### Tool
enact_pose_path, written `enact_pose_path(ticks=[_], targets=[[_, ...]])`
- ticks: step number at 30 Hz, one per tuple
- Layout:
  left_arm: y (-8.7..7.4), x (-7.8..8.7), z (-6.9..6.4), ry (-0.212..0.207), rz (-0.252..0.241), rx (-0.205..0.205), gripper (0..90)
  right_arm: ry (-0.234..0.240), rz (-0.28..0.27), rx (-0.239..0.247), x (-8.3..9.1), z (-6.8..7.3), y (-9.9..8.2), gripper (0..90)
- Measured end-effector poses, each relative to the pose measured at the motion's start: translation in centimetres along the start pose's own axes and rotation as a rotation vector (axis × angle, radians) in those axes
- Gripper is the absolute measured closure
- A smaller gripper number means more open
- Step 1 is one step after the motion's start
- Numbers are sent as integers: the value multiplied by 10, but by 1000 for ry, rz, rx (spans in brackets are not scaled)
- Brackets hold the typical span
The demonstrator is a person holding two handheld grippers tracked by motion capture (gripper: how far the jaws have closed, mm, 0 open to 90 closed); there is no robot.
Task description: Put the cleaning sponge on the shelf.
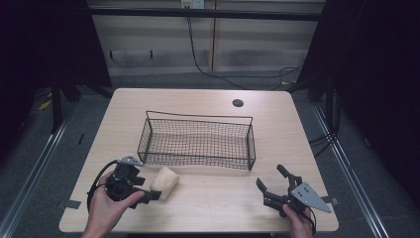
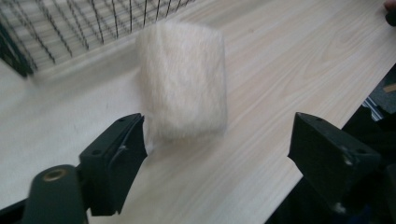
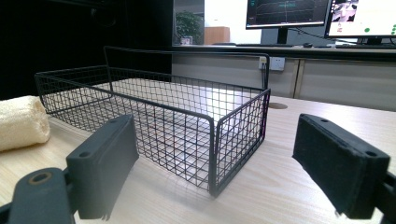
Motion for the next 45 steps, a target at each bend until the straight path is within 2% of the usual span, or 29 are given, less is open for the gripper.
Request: enact_pose_path(ticks=[2,5,7,9,11,13,16,21,23,27,29,31,34,35,40,45], targets=[[7,-4,1,33,26,-26,215,0,-1,0,0,0,0,131],[14,-7,-3,15,63,-39,205,-3,-4,0,0,0,0,131],[18,-7,-4,4,63,-30,202,0,0,0,0,0,0,131],[20,-7,-2,17,78,-28,197,2,1,-1,0,0,0,131],[21,-9,-3,3,91,0,187,2,0,-2,0,0,0,131],[23,-10,-4,0,94,6,186,0,-1,0,0,0,0,131],[22,-11,-5,-14,112,5,186,1,-1,1,0,0,0,131],[19,-17,-3,-14,133,12,174,4,1,-1,0,1,0,131],[16,-25,0,-18,162,20,174,2,-1,-2,0,1,0,131],[14,-34,2,-13,181,20,174,3,0,-1,0,1,0,131],[14,-35,2,-14,188,26,171,3,-1,-2,0,1,0,131],[11,-41,9,-1,225,38,171,3,0,-2,0,1,0,131],[10,-45,9,7,235,60,171,4,0,-2,0,1,0,131],[8,-45,10,-2,253,42,171,7,1,-2,0,1,0,131],[7,-51,13,-4,261,65,171,3,2,-1,0,1,0,131],[3,-56,15,10,295,55,184,3,2,-2,0,1,0,131]])
Point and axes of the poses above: each handheld gripper's, and its own axes: x roughly backward along the jaws, y roughly out of its top, z roughly to its left, the point moved 10 cm from there along -x, roughly forward along the jaws, and after that the axes turned 1 degree about -z, right-handed, at the moved point
